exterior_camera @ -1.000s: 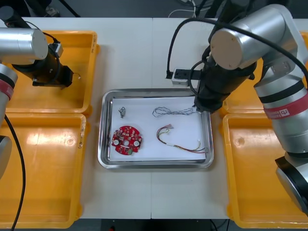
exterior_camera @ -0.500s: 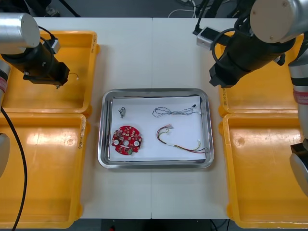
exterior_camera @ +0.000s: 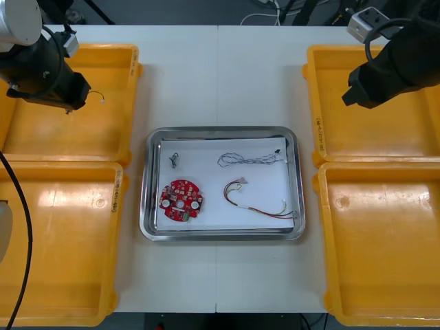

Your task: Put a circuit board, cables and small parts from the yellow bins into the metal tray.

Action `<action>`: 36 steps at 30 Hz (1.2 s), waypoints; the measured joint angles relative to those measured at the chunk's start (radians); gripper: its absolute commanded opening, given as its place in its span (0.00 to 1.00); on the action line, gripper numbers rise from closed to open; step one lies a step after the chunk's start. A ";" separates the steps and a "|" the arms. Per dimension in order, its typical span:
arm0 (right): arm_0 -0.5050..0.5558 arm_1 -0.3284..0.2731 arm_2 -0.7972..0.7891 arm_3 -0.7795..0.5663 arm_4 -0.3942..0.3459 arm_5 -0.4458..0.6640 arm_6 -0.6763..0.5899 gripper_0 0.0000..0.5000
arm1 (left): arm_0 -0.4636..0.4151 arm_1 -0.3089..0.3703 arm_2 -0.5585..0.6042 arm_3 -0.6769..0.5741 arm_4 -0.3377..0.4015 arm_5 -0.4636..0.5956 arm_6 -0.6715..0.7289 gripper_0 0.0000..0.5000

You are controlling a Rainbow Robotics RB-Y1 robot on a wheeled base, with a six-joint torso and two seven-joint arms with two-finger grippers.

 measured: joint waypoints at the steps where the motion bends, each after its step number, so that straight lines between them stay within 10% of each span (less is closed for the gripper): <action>1: 0.011 -0.009 -0.006 -0.012 -0.001 0.000 -0.013 1.00 | 0.003 -0.003 0.000 -0.026 -0.005 0.020 0.000 0.00; 36: 0.457 -0.145 -0.247 -0.288 -0.168 0.000 -0.454 1.00 | 0.006 -0.174 -0.378 -0.293 0.046 0.099 0.560 0.00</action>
